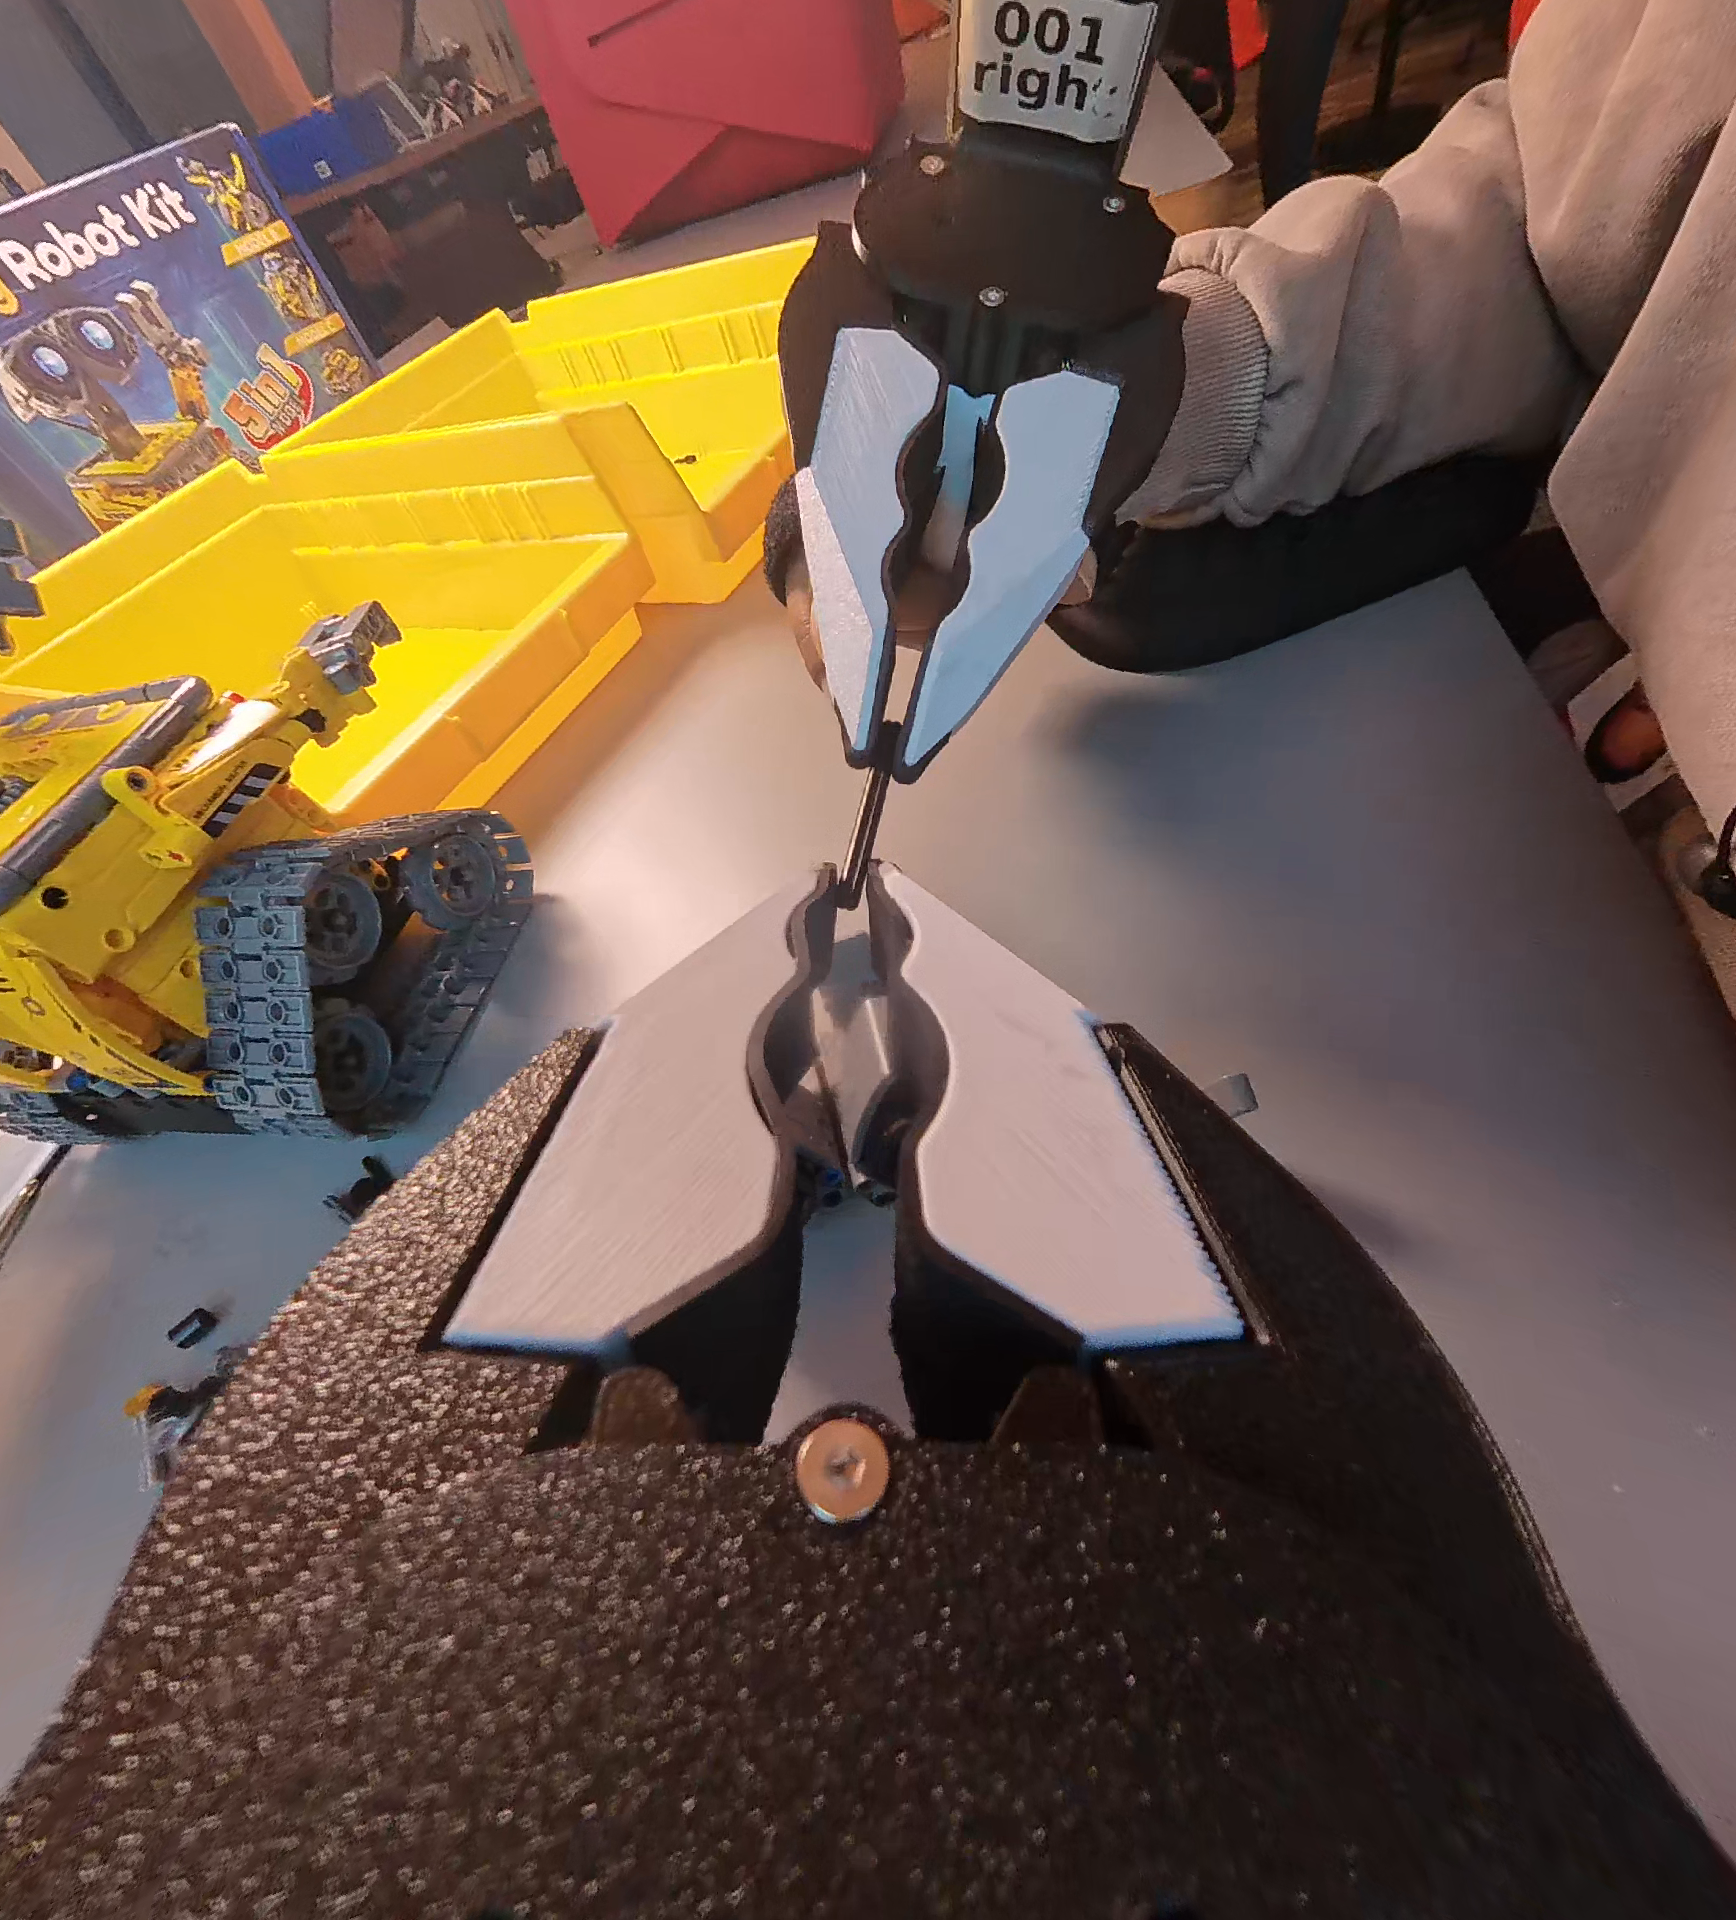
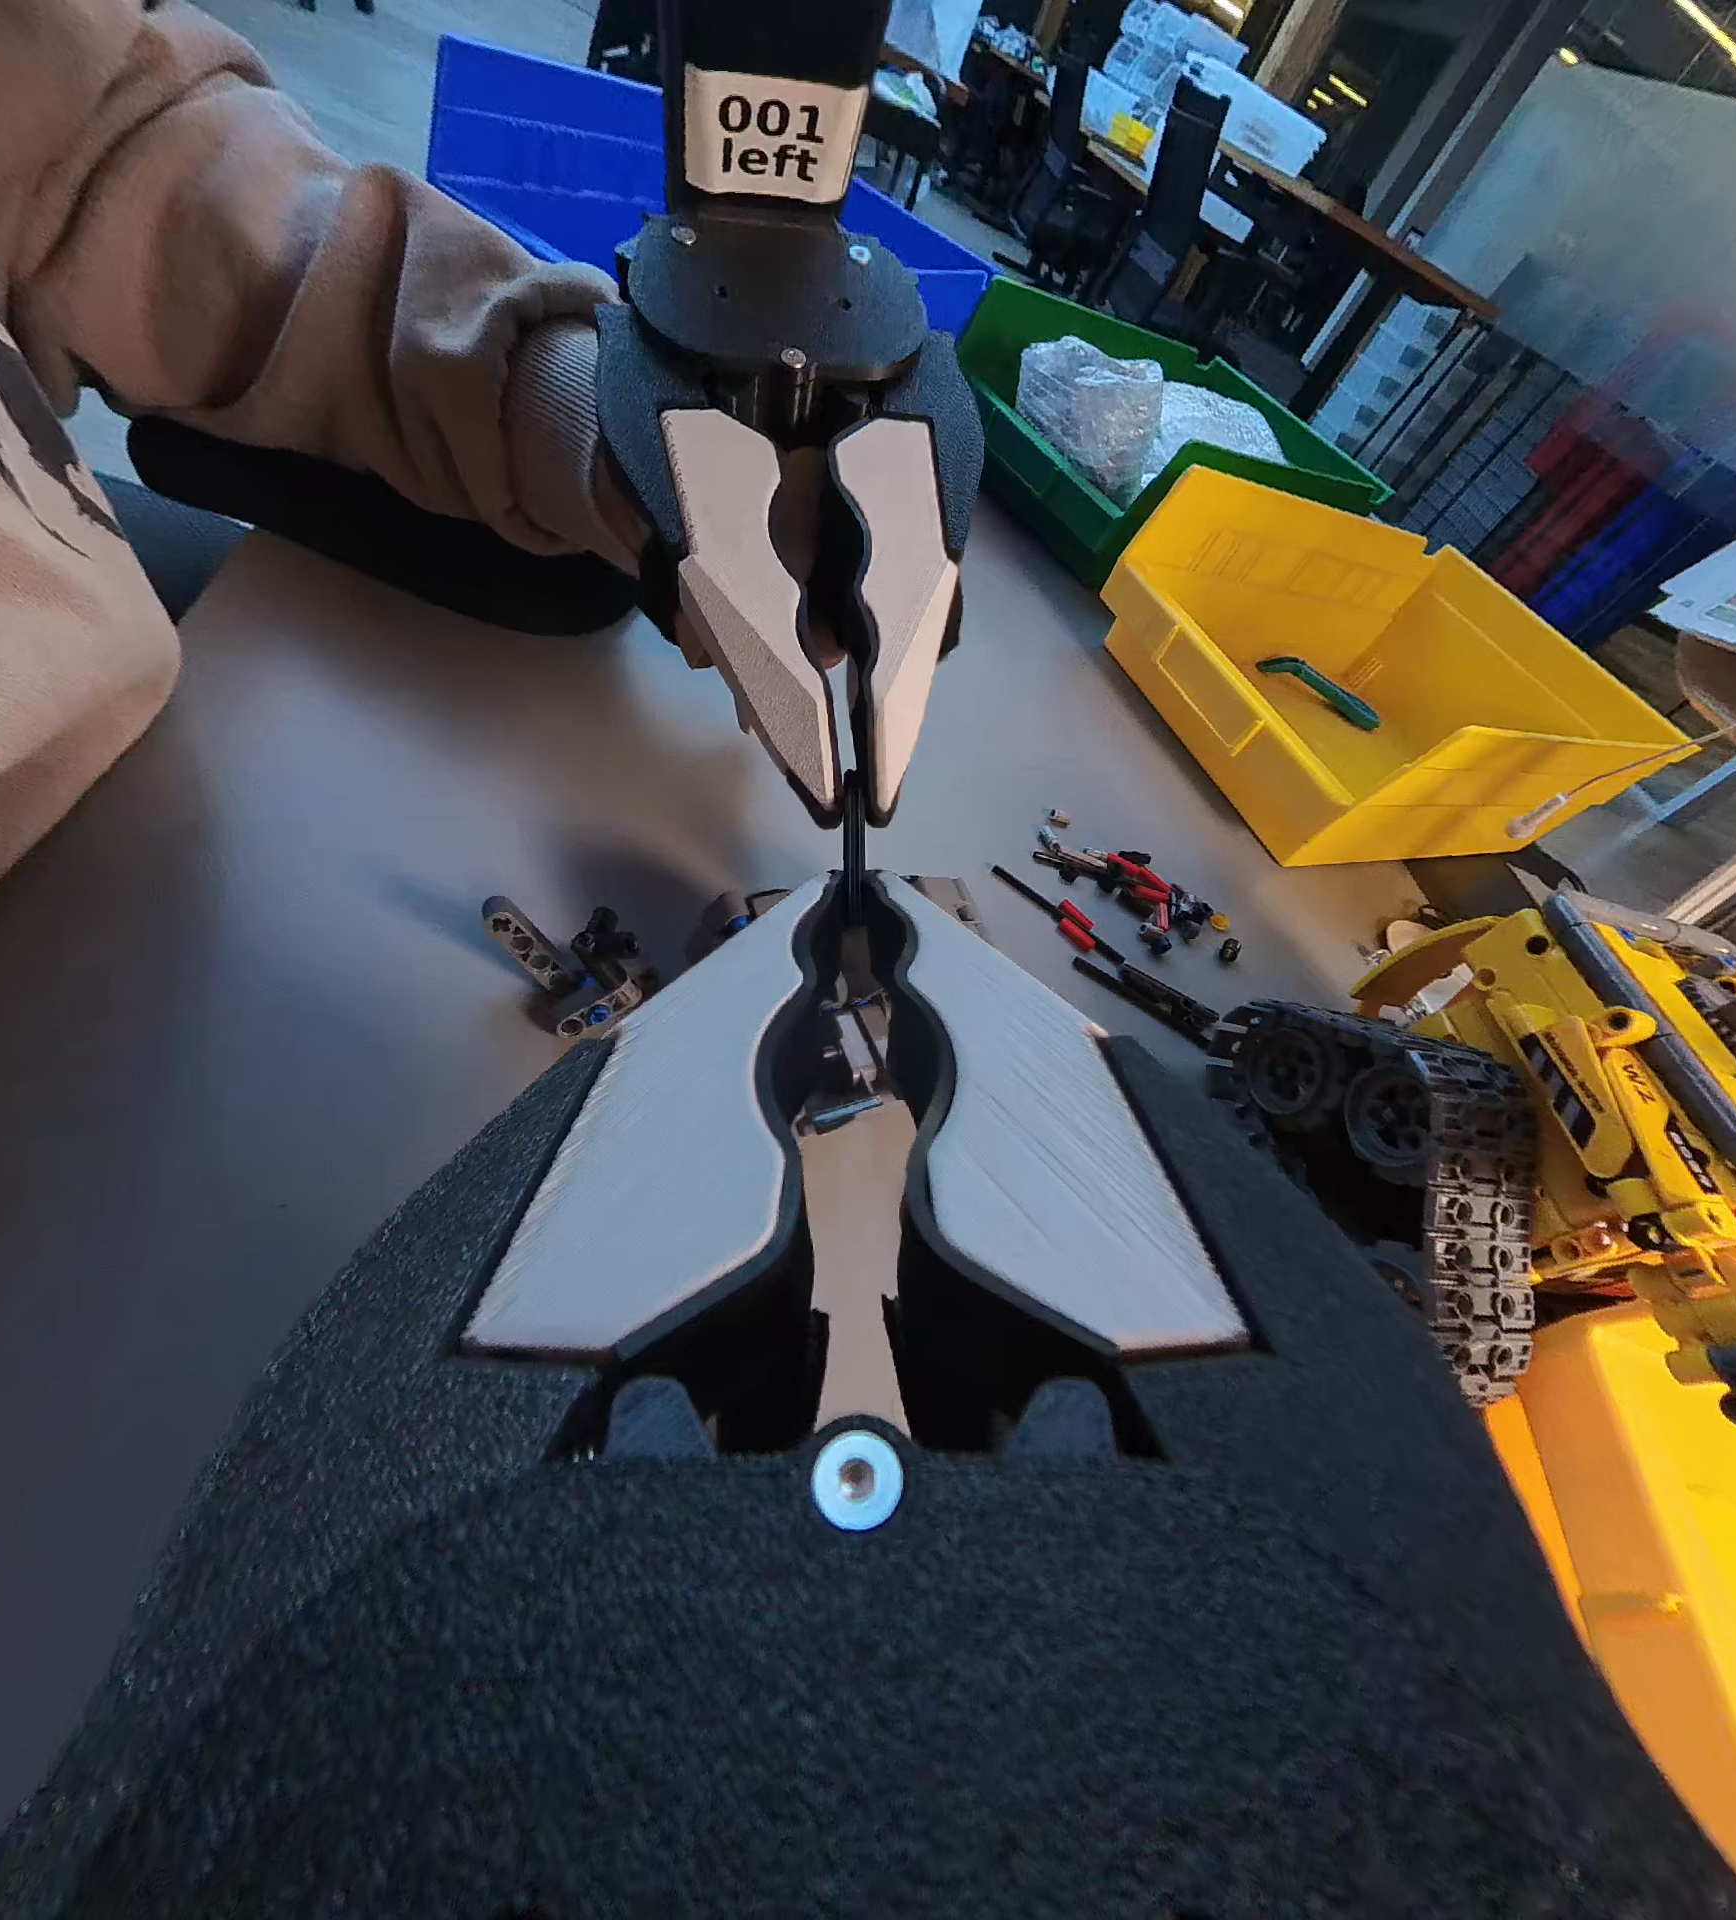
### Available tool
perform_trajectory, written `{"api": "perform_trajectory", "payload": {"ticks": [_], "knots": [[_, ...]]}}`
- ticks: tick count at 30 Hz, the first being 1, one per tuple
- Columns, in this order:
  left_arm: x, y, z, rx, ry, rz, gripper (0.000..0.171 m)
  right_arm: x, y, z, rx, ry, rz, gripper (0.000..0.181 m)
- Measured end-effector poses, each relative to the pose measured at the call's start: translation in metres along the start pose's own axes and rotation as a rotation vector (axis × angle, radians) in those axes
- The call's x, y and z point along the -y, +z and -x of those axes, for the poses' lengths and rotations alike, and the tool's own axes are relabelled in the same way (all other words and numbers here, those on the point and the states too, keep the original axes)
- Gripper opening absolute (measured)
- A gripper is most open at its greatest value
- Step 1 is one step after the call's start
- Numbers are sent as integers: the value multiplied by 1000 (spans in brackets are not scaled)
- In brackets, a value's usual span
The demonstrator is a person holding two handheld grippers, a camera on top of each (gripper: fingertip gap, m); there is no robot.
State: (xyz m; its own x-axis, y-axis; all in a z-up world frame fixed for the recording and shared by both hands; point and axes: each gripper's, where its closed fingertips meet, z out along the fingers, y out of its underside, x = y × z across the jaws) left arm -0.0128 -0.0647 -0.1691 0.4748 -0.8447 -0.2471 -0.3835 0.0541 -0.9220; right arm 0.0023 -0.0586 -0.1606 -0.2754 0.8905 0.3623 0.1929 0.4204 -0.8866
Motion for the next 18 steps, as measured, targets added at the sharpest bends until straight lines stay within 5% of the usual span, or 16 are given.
{"api": "perform_trajectory", "payload": {"ticks": [18], "knots": [[-8, 5, -7, -61, -47, 46, 2, -1, 4, 3, 12, 68, -27, 5]]}}
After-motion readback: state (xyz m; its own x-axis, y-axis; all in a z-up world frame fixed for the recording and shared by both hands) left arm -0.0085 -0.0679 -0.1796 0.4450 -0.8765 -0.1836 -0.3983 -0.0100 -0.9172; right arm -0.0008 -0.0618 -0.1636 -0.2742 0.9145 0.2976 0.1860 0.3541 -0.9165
